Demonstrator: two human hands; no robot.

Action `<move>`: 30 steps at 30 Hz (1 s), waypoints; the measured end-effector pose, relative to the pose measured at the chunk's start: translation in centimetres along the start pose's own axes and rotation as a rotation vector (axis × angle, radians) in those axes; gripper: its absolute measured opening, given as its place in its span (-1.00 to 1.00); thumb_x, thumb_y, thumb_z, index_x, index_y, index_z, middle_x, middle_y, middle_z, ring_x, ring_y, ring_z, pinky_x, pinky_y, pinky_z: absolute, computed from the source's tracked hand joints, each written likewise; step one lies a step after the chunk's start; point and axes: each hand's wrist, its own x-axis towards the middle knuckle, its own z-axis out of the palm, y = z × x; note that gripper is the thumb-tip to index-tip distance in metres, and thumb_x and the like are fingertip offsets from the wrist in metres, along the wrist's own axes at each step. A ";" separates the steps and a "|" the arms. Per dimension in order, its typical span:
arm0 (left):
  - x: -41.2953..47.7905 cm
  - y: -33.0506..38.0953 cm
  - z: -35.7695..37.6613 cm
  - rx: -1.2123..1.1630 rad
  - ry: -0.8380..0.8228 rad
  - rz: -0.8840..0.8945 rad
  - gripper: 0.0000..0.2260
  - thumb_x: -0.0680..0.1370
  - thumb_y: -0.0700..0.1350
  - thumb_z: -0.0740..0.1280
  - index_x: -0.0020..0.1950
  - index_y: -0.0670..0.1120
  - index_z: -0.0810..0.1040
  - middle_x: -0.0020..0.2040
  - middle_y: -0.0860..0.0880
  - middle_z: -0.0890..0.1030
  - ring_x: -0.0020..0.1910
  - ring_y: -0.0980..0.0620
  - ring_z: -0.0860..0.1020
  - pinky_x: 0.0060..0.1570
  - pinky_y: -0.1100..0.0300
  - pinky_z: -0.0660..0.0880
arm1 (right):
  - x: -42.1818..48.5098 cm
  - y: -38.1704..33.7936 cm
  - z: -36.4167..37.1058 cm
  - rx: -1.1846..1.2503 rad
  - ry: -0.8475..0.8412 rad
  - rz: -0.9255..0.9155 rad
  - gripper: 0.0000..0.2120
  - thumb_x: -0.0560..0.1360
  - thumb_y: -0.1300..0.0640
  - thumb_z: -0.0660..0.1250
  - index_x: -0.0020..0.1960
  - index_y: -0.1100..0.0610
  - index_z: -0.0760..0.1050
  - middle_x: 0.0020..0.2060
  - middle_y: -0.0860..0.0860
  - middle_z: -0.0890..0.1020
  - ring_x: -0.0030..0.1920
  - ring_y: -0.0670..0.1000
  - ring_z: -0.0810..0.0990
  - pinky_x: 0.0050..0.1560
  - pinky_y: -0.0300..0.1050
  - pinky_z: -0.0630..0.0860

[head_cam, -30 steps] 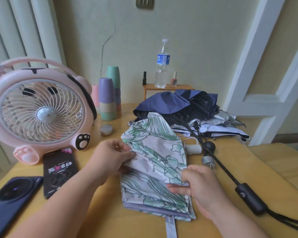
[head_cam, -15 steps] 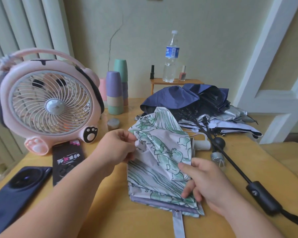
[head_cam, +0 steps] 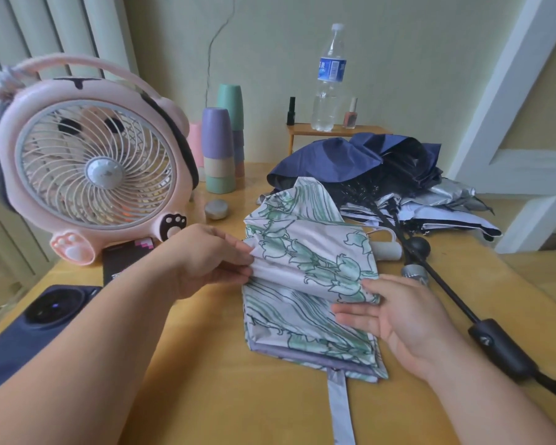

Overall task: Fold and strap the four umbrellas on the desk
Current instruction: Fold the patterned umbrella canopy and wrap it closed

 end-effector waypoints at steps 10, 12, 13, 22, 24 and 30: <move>-1.0 0.5 1.7 0.033 -0.100 0.147 -0.95 0.52 -0.17 0.49 -0.10 -0.15 0.69 -0.26 -0.08 0.60 -0.48 -0.03 0.48 -0.51 0.24 0.25 | -0.3 0.7 0.2 -0.145 0.004 -0.081 -0.79 0.58 0.26 0.40 -0.10 0.40 0.48 0.03 0.23 0.65 -0.14 0.23 0.75 -0.13 0.00 0.72; -0.9 0.1 2.4 0.117 -0.046 0.168 -0.87 0.50 -0.12 0.52 -0.24 -0.09 0.68 -0.38 -0.06 0.58 -0.47 0.01 0.47 -0.47 0.22 0.32 | -0.3 0.7 0.2 -0.137 0.007 -0.097 -0.79 0.58 0.27 0.39 -0.19 0.28 0.45 -0.05 0.19 0.69 -0.13 0.19 0.76 -0.19 -0.09 0.70; -0.8 -0.1 2.7 0.152 -0.014 0.179 -0.83 0.51 -0.12 0.52 -0.27 -0.09 0.65 -0.42 -0.05 0.56 -0.48 0.01 0.47 -0.46 0.22 0.33 | -0.2 0.7 0.2 -0.132 0.009 -0.100 -0.80 0.58 0.27 0.39 -0.19 0.27 0.44 -0.05 0.18 0.70 -0.13 0.18 0.76 -0.20 -0.12 0.69; -0.4 0.7 0.5 -0.017 0.023 0.187 -0.83 0.52 -0.13 0.48 -0.18 -0.17 0.55 -0.19 -0.12 0.68 -0.49 0.04 0.42 -0.54 0.26 0.26 | 0.1 0.7 0.2 -0.080 0.029 -0.082 -0.61 0.60 0.23 0.38 0.14 0.58 0.39 0.14 0.26 0.63 -0.16 0.25 0.75 -0.11 0.06 0.72; -0.9 0.9 0.4 0.078 -0.064 0.180 -0.78 0.41 -0.08 0.54 -0.14 -0.16 0.56 -0.24 -0.12 0.66 -0.46 0.01 0.48 -0.49 0.24 0.27 | 0.0 0.7 0.3 -0.072 0.048 -0.093 -0.73 0.61 0.20 0.37 0.08 0.44 0.49 0.13 0.22 0.61 -0.18 0.24 0.74 -0.13 0.07 0.72; -1.2 1.0 1.0 0.306 -0.028 0.207 -0.69 0.35 -0.29 0.62 -0.04 -0.17 0.55 -0.27 -0.12 0.67 -0.44 -0.04 0.54 -0.47 0.19 0.38 | -0.2 0.4 0.4 -0.076 0.104 -0.139 -0.77 0.63 0.07 0.34 0.00 0.26 0.56 0.04 0.12 0.54 -0.25 0.13 0.69 -0.24 0.09 0.70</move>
